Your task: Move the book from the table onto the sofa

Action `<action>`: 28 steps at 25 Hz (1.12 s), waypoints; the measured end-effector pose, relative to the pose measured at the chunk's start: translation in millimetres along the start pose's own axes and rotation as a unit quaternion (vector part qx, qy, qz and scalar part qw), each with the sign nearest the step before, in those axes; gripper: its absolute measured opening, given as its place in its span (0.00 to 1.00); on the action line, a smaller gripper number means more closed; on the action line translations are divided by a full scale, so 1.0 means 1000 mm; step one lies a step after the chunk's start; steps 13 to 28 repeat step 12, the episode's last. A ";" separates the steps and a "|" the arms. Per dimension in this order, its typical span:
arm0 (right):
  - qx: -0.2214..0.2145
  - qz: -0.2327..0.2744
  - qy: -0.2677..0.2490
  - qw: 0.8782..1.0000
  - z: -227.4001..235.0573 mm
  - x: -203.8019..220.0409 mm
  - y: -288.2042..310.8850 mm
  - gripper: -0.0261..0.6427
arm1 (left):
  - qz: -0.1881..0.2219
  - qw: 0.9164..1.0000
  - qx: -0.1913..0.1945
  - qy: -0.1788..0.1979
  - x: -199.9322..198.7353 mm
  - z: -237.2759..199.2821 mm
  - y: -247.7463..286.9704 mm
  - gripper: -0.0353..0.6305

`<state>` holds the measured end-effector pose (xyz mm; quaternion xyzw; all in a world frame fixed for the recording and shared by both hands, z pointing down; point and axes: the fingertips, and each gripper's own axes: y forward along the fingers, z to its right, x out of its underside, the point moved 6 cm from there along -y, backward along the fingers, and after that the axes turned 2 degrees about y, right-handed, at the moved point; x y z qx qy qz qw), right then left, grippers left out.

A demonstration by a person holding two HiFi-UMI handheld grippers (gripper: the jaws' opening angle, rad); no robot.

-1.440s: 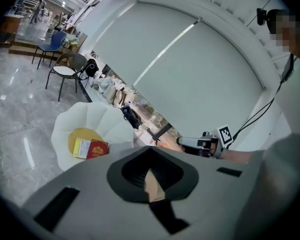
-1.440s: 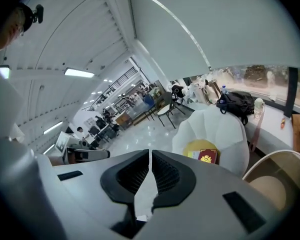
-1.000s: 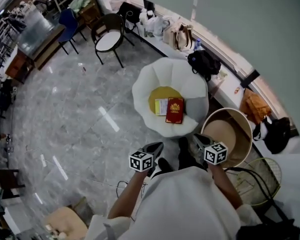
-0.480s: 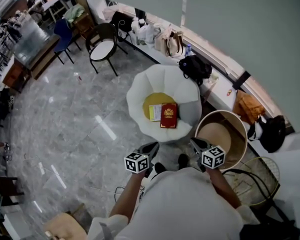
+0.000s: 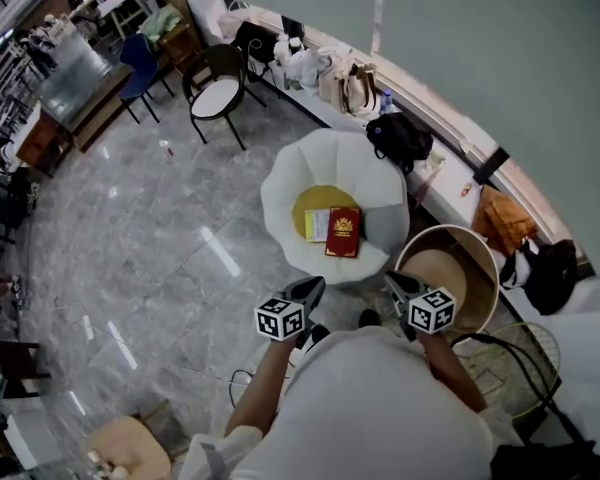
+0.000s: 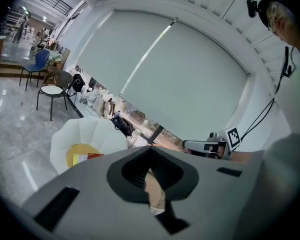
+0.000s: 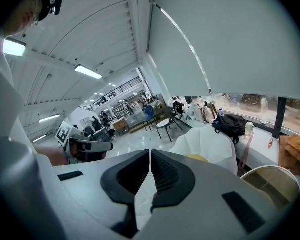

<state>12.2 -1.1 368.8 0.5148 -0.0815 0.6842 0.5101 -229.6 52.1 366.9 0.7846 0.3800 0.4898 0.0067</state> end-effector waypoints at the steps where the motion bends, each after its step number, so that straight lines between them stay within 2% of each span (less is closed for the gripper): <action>1: 0.000 0.001 0.001 1.000 0.002 -0.002 0.000 0.10 | 0.001 1.000 -0.001 -0.001 -0.001 0.000 0.000 0.06; 12: -0.008 0.004 0.012 1.000 0.017 -0.013 0.004 0.10 | 0.002 1.000 -0.015 -0.008 -0.004 -0.004 0.010 0.06; 28: -0.008 0.004 0.012 1.000 0.017 -0.013 0.004 0.10 | 0.002 1.000 -0.015 -0.008 -0.004 -0.004 0.010 0.06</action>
